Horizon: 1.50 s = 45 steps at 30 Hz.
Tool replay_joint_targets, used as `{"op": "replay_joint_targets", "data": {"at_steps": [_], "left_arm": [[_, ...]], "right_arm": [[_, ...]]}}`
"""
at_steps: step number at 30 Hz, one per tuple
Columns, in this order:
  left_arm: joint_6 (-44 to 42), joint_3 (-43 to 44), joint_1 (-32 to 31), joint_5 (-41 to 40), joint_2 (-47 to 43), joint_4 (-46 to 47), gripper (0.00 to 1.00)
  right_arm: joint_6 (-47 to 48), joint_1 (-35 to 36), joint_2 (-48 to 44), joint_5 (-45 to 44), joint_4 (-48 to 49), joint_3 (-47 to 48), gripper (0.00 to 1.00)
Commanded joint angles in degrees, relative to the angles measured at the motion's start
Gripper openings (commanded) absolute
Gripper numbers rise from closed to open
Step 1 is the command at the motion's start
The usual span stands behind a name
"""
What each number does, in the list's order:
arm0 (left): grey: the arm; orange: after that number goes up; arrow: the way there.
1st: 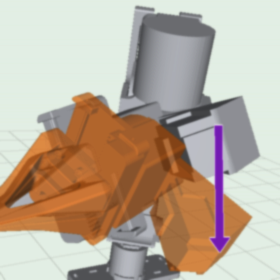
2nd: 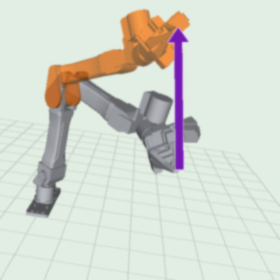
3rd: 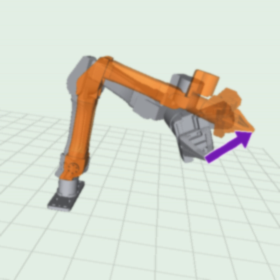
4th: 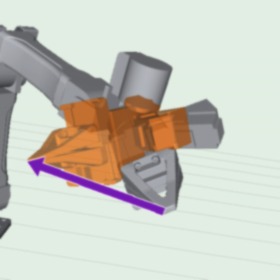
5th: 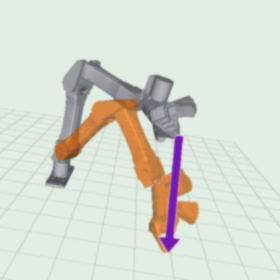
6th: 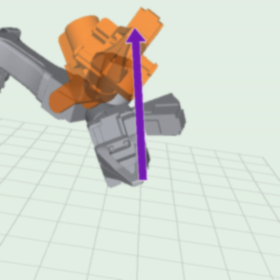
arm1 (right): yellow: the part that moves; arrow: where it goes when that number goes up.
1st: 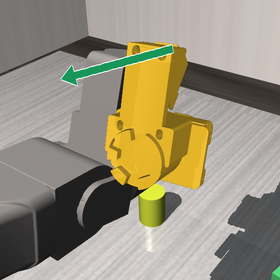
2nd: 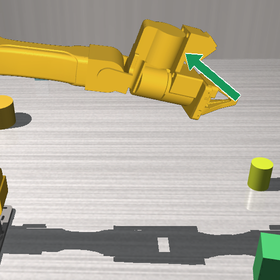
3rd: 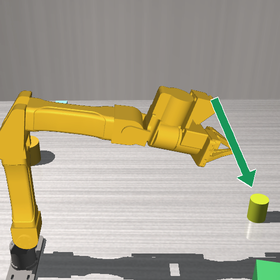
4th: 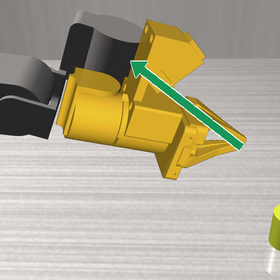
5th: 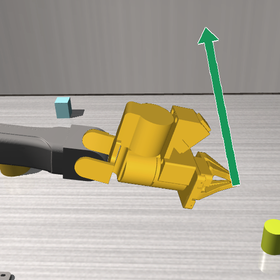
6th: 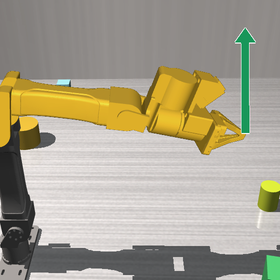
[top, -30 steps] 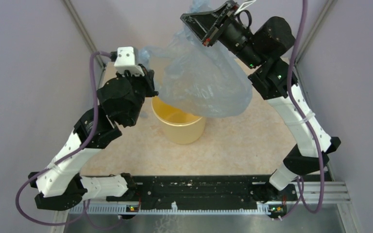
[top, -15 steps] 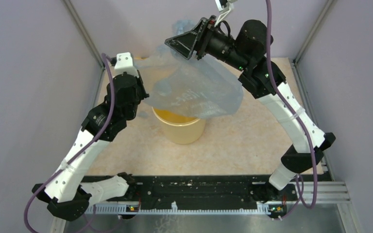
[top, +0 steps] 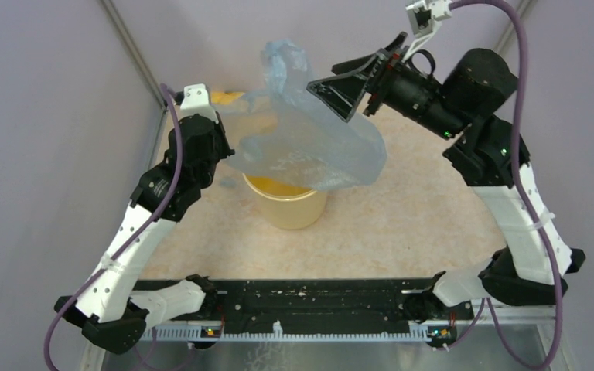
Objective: Put the trash bags into the trash bin
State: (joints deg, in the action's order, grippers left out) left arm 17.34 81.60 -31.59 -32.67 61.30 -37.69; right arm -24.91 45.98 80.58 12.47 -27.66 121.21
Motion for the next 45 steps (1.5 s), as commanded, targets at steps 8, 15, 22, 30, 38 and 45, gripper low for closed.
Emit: {"op": "replay_joint_targets", "data": {"at_steps": [8,15,22,30,38,45], "left_arm": [[-0.3,-0.8,2.1,3.0,0.1,2.5,0.0],[-1.1,0.0,2.7,4.4,0.5,2.5,0.0],[-1.7,0.3,3.3,5.4,1.3,2.4,0.0],[-2.4,0.5,4.4,6.8,1.8,2.7,0.0],[-2.2,0.6,4.7,8.5,2.5,2.9,0.0],[-2.8,1.3,4.9,9.9,2.9,2.5,0.0]], "right_arm": [[10.5,0.5,-13.5,-12.9,-13.5,-11.1,0.99],[11.8,0.4,-20.9,-18.7,-15.5,-21.6,0.99],[10.7,0.4,-23.8,-19.2,-15.0,-31.7,0.98],[3.8,0.4,-30.3,-36.6,-20.3,-40.7,0.99],[-4.2,0.3,-32.1,-34.3,-5.9,-50.6,0.92],[-6.6,-0.8,-24.3,-29.7,2.8,-51.7,0.76]]}}
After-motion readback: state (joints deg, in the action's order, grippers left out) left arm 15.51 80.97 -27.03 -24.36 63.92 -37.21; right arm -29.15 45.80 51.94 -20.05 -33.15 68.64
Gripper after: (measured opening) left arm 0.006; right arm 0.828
